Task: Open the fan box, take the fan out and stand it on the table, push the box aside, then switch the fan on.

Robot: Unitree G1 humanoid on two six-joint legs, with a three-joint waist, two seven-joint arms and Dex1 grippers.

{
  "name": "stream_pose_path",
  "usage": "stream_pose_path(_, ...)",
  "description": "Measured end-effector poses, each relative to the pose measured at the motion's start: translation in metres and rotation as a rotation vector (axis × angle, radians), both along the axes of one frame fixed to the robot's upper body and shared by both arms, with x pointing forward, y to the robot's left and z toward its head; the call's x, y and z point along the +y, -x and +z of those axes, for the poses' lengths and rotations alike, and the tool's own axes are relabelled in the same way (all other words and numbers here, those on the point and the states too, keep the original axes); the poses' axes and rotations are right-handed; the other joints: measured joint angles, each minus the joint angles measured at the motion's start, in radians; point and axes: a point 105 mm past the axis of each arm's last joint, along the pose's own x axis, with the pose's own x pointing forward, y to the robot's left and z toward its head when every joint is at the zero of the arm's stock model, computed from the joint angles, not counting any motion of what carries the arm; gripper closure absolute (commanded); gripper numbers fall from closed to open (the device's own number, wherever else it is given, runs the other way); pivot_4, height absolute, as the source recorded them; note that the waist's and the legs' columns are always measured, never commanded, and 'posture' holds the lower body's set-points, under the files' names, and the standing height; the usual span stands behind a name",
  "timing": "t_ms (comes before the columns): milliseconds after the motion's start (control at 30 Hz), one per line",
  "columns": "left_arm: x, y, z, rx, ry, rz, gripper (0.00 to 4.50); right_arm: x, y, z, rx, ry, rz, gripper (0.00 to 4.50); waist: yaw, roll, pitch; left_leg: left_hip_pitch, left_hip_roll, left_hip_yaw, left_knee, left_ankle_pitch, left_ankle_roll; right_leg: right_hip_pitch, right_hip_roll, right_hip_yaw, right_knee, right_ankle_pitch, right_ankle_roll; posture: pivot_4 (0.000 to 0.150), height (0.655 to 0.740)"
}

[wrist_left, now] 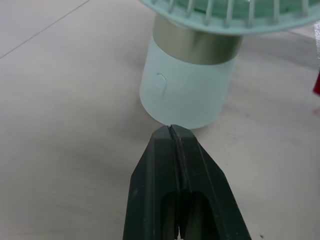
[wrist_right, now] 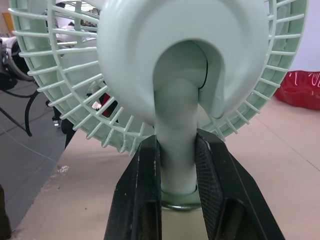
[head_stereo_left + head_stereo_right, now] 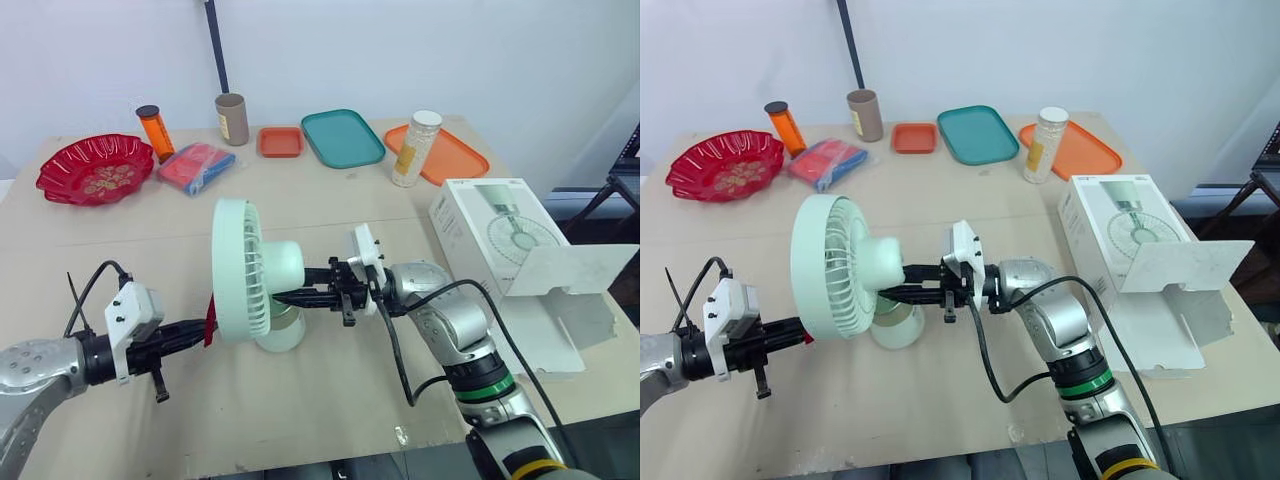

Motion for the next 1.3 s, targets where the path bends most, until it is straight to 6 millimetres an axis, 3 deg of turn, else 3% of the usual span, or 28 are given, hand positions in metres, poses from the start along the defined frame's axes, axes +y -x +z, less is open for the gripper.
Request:
stream_pose_path(733, -0.026, -0.021, -0.01, 0.005, 0.037, -0.031, 4.44, 0.004, 0.005, -0.008, 0.013, 0.022, 0.022, 4.08, 0.0, 0.0, 0.0, 0.0, 0.0, 0.0, 0.001, 0.0, 0.0, 0.0, 0.0, 0.0, 0.001, 0.0, 0.0, 0.15, 0.74)
stream_pose_path(1300, -0.024, -0.018, -0.018, 0.043, 0.029, -0.01, 4.44, 0.005, 0.007, -0.012, -0.021, 0.017, 0.002, 4.08, 0.0, 0.0, 0.0, 0.0, 0.0, 0.0, 0.002, 0.0, 0.0, 0.0, 0.0, 0.0, 0.001, 0.0, 0.0, 0.15, 0.74)
